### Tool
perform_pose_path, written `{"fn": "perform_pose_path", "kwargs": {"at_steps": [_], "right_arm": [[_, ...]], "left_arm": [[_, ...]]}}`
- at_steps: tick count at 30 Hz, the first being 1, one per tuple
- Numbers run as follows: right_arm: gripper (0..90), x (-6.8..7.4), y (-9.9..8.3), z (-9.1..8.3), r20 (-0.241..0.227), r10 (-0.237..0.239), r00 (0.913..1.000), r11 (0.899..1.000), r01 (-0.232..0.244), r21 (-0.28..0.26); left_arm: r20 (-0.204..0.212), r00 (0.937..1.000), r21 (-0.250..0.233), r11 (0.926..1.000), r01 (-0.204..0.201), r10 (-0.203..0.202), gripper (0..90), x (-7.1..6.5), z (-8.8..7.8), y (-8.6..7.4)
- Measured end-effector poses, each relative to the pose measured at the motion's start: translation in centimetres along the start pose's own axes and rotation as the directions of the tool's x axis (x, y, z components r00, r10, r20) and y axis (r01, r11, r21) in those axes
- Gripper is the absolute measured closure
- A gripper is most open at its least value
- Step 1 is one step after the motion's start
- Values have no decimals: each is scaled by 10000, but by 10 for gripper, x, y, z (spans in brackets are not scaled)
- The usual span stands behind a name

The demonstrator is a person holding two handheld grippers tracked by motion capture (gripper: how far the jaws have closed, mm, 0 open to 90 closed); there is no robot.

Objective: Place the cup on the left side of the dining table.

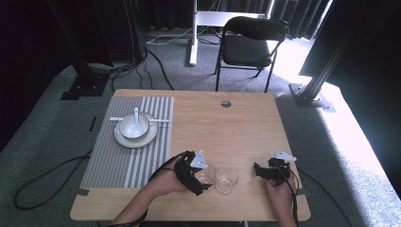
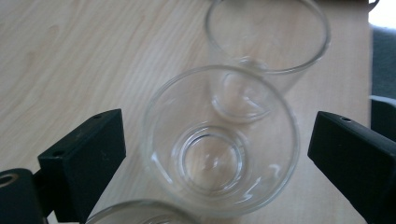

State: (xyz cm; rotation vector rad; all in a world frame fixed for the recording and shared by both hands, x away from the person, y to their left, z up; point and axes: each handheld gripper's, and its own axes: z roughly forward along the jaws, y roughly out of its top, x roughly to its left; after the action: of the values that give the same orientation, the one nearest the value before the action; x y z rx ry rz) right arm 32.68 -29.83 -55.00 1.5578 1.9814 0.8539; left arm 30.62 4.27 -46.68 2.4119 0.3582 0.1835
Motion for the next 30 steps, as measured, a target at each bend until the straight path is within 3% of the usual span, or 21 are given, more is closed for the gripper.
{"fn": "perform_pose_path", "kwargs": {"at_steps": [9,12,16,30], "right_arm": [[121,0,0,0,0,3,10000,10000,-3,1],[121,0,0,0,0,4,10000,10000,-4,2],[121,0,0,0,-1,-1,10000,10000,1,-1],[121,0,0,0,-3,-1,10000,10000,1,-2]], "left_arm": [[-258,9990,1024,9942,-325,353,67,-5,12,8],[-499,9979,1280,9911,-353,420,129,-5,15,10],[-783,9950,1887,9810,-459,616,163,-8,20,11],[-567,9983,1780,9838,202,-103,181,-3,18,13]]}}
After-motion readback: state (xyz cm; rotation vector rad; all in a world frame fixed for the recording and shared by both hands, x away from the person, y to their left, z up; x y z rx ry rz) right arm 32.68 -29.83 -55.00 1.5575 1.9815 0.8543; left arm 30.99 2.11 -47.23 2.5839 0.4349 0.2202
